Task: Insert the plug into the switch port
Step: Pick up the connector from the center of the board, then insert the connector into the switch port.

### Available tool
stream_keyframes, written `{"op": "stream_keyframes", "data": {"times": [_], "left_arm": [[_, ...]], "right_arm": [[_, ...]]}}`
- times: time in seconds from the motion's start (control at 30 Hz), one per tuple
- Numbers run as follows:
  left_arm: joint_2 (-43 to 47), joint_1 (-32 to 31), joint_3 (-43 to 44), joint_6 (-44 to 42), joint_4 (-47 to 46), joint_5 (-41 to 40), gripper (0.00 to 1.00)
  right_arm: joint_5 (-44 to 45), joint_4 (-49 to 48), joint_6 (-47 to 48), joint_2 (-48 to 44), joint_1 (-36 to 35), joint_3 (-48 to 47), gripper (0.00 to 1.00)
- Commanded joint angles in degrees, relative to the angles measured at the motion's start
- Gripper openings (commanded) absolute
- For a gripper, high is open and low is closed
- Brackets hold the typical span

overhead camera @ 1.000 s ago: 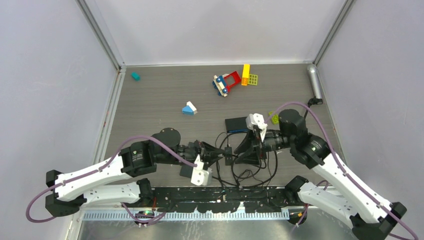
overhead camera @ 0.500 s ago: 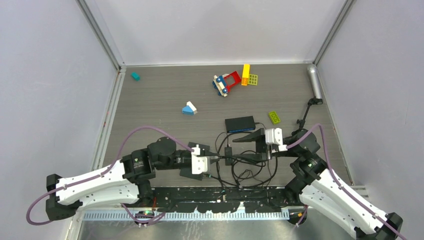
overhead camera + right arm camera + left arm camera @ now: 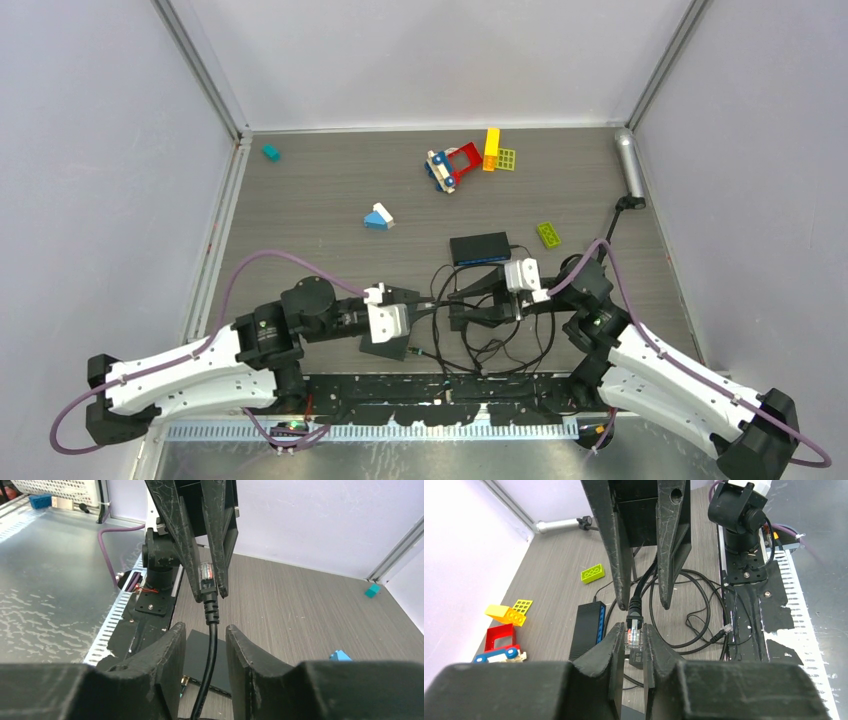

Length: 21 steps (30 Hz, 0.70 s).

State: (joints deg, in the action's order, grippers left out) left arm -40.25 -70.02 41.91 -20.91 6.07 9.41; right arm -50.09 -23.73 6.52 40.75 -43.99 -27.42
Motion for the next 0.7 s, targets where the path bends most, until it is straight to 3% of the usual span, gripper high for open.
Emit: {"op": "stream_keyframes", "data": {"times": [0.0,0.13,0.27,0.3,0.33,0.37,0.47,0.5,0.53,0.67], "left_arm": [[1.43,-0.13,-0.54,1.13,-4.16,-1.05,0.0],[2.08,-0.16,-1.1,1.03,-4.56,-1.31,0.0],[2.51,-0.16,-1.42,1.1,-4.55,-1.56,0.0],[2.62,-0.12,-1.58,1.52,-4.5,-2.06,0.0],[2.89,-0.14,-1.76,1.95,-4.27,-2.56,0.09],[3.15,-0.12,-1.89,4.04,-3.97,-4.47,0.24],[5.07,-0.15,-3.42,12.41,-2.14,-13.62,0.81],[6.34,-0.13,-4.45,14.99,-1.2,-16.23,0.93],[7.69,-0.19,-5.63,18.11,-0.45,-18.57,0.99],[13.47,-0.17,-10.46,30.97,2.69,-29.63,1.0]], "right_arm": [[0.97,-2.08,1.85,-0.09,-0.74,-0.09,0.38],[0.96,-1.94,2.17,0.33,-0.88,-0.25,0.27],[0.91,-1.7,2.42,0.94,-0.84,-0.57,0.02],[1.18,-1.49,2.37,0.99,-0.88,-0.61,0.01],[1.78,-1.08,2.27,0.89,-0.86,-0.62,0.01],[2.85,0.21,2.23,0.6,-0.86,-0.73,0.01],[9.9,11.07,3.3,-0.7,-0.84,-3.63,0.01],[12.56,17.67,4.35,-0.52,-0.84,-5.93,0.0],[16.45,23.77,5.4,-0.13,-0.84,-8.5,0.0],[35.17,41.68,10.08,1.24,-0.89,-18.21,0.01]]}}
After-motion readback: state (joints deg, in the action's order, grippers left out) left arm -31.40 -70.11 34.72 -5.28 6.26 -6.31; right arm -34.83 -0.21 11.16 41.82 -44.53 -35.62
